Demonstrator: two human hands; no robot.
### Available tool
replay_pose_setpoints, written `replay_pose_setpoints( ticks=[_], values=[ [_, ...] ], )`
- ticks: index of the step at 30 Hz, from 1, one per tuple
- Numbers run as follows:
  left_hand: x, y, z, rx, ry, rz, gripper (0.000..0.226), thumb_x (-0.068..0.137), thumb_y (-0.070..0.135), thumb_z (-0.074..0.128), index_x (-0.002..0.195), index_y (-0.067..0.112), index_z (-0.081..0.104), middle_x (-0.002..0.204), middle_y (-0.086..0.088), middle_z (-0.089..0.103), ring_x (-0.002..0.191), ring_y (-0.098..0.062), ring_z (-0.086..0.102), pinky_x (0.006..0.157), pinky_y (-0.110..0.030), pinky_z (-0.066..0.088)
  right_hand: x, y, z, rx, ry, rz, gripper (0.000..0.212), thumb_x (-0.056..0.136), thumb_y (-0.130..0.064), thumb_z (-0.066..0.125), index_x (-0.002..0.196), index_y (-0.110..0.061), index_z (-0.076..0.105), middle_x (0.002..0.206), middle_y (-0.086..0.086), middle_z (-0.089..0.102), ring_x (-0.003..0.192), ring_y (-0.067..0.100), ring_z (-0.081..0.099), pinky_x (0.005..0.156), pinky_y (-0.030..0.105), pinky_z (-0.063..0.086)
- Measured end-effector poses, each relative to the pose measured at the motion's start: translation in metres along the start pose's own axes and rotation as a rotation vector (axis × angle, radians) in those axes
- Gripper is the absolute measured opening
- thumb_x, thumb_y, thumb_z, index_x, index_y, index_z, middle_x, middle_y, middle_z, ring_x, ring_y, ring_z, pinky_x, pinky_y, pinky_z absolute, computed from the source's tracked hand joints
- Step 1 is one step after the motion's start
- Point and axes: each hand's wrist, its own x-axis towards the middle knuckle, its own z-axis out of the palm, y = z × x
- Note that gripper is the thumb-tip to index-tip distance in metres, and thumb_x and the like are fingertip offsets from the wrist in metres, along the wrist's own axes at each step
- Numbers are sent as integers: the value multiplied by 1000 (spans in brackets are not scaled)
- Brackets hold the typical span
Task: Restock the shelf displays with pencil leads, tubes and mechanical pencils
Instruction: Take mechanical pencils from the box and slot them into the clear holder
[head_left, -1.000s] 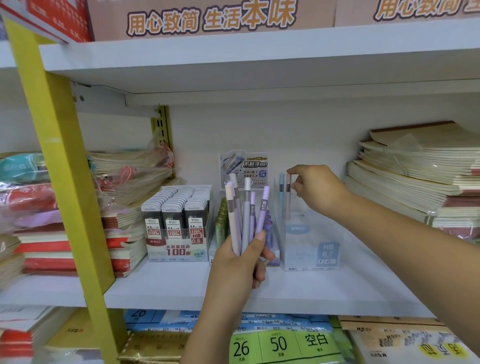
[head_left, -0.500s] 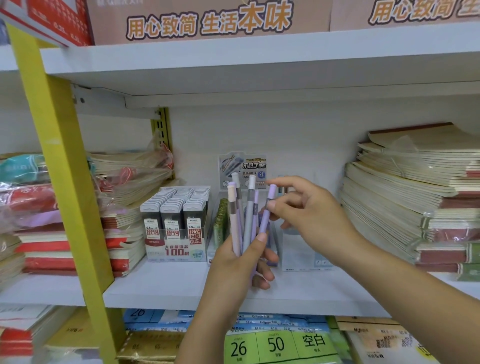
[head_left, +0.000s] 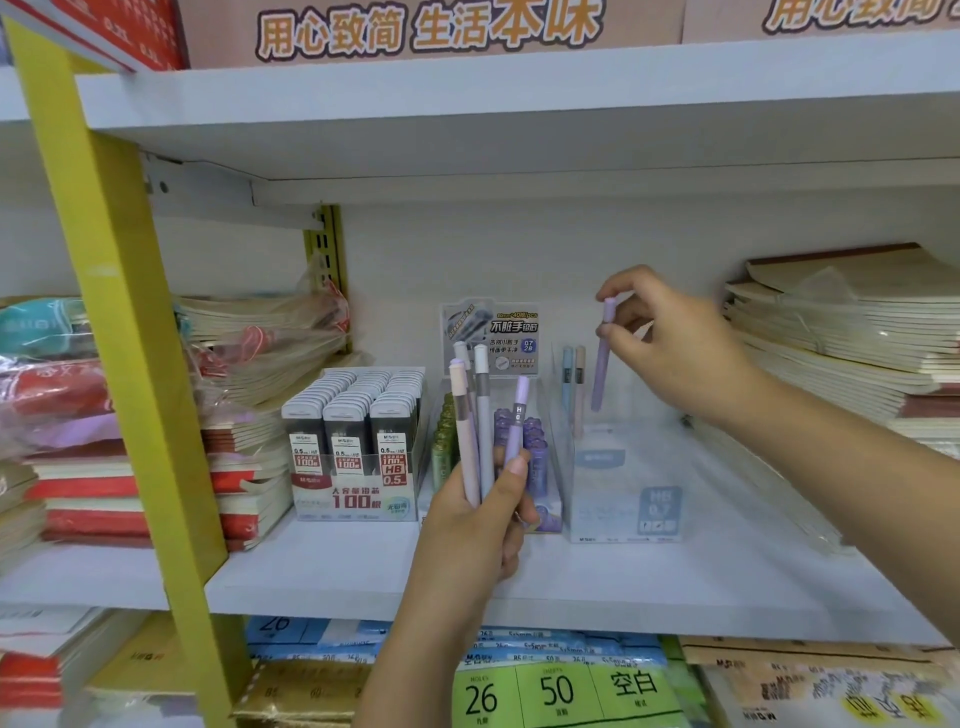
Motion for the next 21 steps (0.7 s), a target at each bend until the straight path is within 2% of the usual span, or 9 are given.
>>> replay_pose_setpoints(
  ticks=[3,7,13,17,21],
  values=[
    [-1,-1,-1,1,-8,-11,22,80,48,63,88,32,75,64,-2,58,41,-8,35,38,-19,27,-2,12,11,-79,-7,-32,18,91,-21,59,106,-28,53,85,-9,66,65,-3,52,58,26,33],
    [-1,0,-1,3,6,-26,26,80,48,64,93,26,74,65,-3,59,41,-8,36,38,-19,28,-5,20,17,-64,-62,-21,21,89,-20,61,107,-28,53,85,-7,66,85,15,56,65,28,35],
    [0,-2,-2,31,16,-40,45,78,50,64,105,14,67,65,-1,60,42,-9,36,39,-19,29,-6,22,20,-41,-72,-6,24,89,-18,60,109,-26,52,87,-6,66,89,16,56,68,32,40],
    [-1,-1,-1,30,10,-42,47,77,49,65,106,12,66,64,-2,60,41,-8,38,39,-19,28,-5,18,18,-64,-12,-8,23,90,-14,60,111,-21,52,88,-4,63,93,19,57,77,38,47],
    [-1,-1,-1,29,11,-48,49,78,48,64,106,8,64,64,-2,61,41,-8,36,39,-19,29,-10,18,21,-114,-63,-18,20,93,-17,57,112,-22,52,90,-4,62,95,17,56,77,40,49]
  ],
)
